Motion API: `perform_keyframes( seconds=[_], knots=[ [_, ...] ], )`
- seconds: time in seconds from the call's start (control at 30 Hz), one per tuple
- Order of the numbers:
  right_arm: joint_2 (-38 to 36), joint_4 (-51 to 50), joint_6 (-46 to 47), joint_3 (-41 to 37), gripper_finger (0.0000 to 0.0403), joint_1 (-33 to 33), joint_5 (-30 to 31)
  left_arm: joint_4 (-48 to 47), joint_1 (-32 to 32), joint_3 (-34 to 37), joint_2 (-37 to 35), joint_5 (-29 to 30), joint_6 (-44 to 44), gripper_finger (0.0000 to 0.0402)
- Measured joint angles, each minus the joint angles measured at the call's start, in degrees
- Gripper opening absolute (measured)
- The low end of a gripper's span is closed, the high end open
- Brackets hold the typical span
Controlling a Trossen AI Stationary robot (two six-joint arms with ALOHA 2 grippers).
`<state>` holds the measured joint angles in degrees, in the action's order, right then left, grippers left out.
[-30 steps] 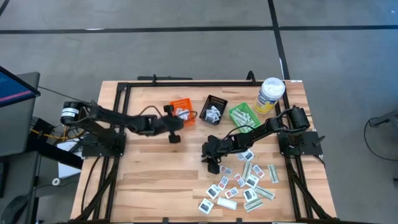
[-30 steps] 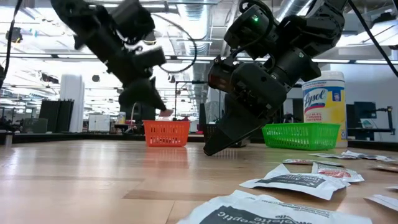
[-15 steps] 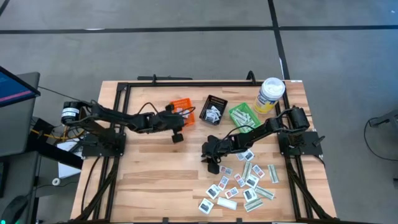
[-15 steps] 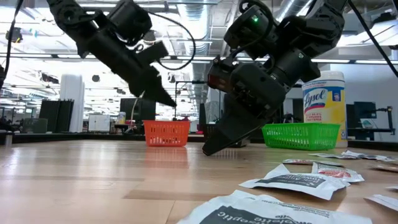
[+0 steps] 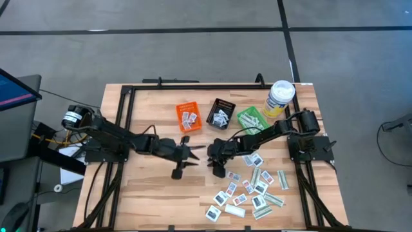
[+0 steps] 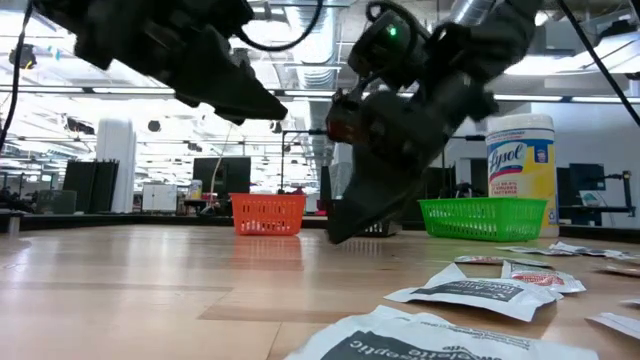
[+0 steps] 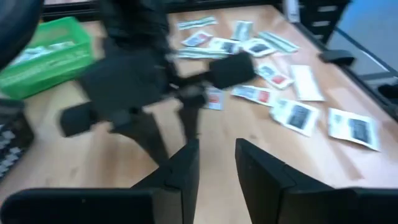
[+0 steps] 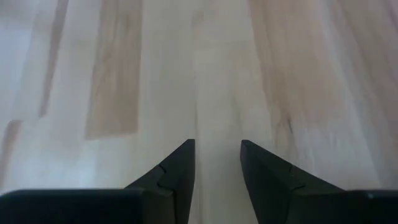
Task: Pick & Place First Aid Supplies
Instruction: Put the orange ointment pack into the orange basket
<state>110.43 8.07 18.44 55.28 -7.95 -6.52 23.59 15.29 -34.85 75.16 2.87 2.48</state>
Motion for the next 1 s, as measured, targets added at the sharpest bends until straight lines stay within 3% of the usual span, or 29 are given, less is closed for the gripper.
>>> perform_keyframes(
  seconds=[0.2,0.47,0.67,0.87,1.0],
  knots=[
    [-4.71,-20.38,5.01,3.93,0.0123,-2.55,0.80,0.01,2.79,0.00,0.02,0.07,0.00,0.0104],
    [-8.16,-36.90,17.46,4.27,0.0123,-9.24,2.46,-0.01,3.01,0.00,0.07,0.09,-1.60,0.0104],
    [-6.03,-38.79,21.85,4.29,0.0123,-13.25,3.96,-0.04,3.01,0.00,0.07,0.07,-1.53,0.0104],
    [-5.37,-38.84,22.36,4.41,0.0121,-14.58,9.10,-0.08,3.01,0.00,0.07,0.07,-1.53,0.0104],
    [-5.33,-39.09,22.15,4.40,0.0096,-14.59,10.68,-0.10,3.01,0.00,0.07,0.07,-1.51,0.0104]
  ],
)
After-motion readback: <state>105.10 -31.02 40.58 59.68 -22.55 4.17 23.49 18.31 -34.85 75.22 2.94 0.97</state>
